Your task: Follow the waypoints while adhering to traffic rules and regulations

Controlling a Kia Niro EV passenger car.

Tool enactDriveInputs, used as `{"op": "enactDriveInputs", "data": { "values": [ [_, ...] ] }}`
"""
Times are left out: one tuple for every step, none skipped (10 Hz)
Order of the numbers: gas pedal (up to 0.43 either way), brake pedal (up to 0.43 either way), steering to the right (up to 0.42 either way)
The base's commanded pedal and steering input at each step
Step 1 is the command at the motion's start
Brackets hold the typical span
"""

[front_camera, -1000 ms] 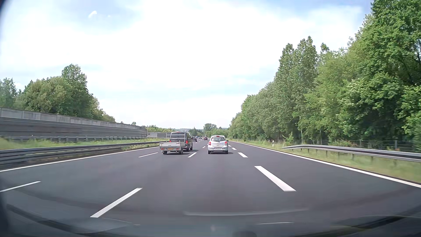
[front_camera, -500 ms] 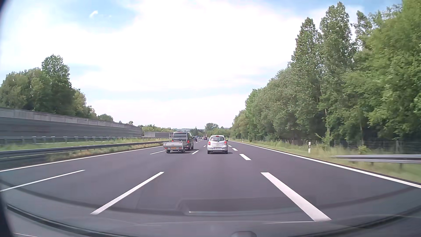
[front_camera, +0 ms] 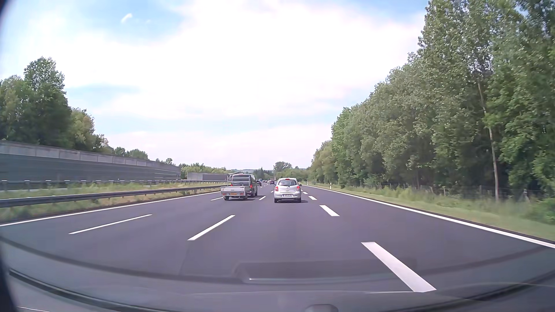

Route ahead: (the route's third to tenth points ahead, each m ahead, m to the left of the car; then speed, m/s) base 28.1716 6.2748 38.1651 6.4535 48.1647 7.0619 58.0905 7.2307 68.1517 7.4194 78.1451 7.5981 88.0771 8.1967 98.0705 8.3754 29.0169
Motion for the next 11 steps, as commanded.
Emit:
{"op": "enactDriveInputs", "data": {
  "values": [
    [0.059,0.0,-0.005],
    [0.059,0.0,-0.005],
    [0.059,0.0,-0.005],
    [0.059,0.0,-0.005],
    [0.067,0.0,-0.004],
    [0.079,0.0,-0.004],
    [0.087,0.0,-0.004],
    [0.118,0.0,-0.004],
    [0.13,0.0,-0.003],
    [0.13,0.0,-0.003],
    [0.138,0.0,-0.003]
  ]
}}
